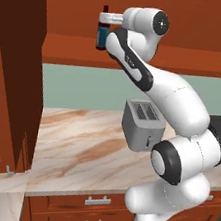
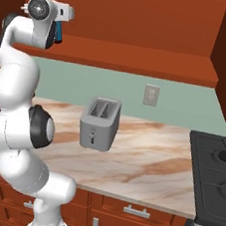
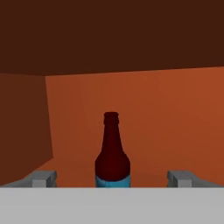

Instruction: Get the candle and the beer from the cabinet and move them to the dining counter.

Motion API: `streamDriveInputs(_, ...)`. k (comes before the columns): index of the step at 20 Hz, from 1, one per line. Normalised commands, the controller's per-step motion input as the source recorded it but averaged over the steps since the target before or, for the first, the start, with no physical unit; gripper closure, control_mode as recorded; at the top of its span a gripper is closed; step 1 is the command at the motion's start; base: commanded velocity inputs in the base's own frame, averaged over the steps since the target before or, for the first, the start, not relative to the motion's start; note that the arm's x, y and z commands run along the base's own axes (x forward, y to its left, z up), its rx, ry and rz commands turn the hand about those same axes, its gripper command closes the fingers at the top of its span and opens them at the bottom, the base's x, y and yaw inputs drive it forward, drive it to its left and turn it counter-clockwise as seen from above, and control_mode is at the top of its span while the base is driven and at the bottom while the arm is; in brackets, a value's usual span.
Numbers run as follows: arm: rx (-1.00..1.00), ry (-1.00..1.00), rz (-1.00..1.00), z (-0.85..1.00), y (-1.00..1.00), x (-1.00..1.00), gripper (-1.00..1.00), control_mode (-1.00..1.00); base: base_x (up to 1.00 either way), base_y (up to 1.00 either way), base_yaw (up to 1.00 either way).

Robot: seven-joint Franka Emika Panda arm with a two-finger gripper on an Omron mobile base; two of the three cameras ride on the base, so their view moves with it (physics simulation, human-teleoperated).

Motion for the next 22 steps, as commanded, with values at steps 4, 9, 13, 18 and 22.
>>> streamDriveInputs(4, 0.00, 0.00, 0.00, 0.00, 0.14, 0.20, -1.00, -1.00, 0.00, 0.00, 0.00)
streamDriveInputs(9, 0.00, 0.00, 0.00, 0.00, 0.08, 0.18, -1.00, -1.00, 0.00, 0.00, 0.00)
streamDriveInputs(13, 0.00, 0.00, 0.00, 0.00, 0.02, 0.16, -1.00, -1.00, 0.00, 0.00, 0.00)
streamDriveInputs(18, 0.00, 0.00, 0.00, 0.00, 0.00, 0.17, -1.00, -1.00, 0.00, 0.00, 0.00)
streamDriveInputs(22, 0.00, 0.00, 0.00, 0.00, 0.00, 0.20, -1.00, -1.00, 0.00, 0.00, 0.00)
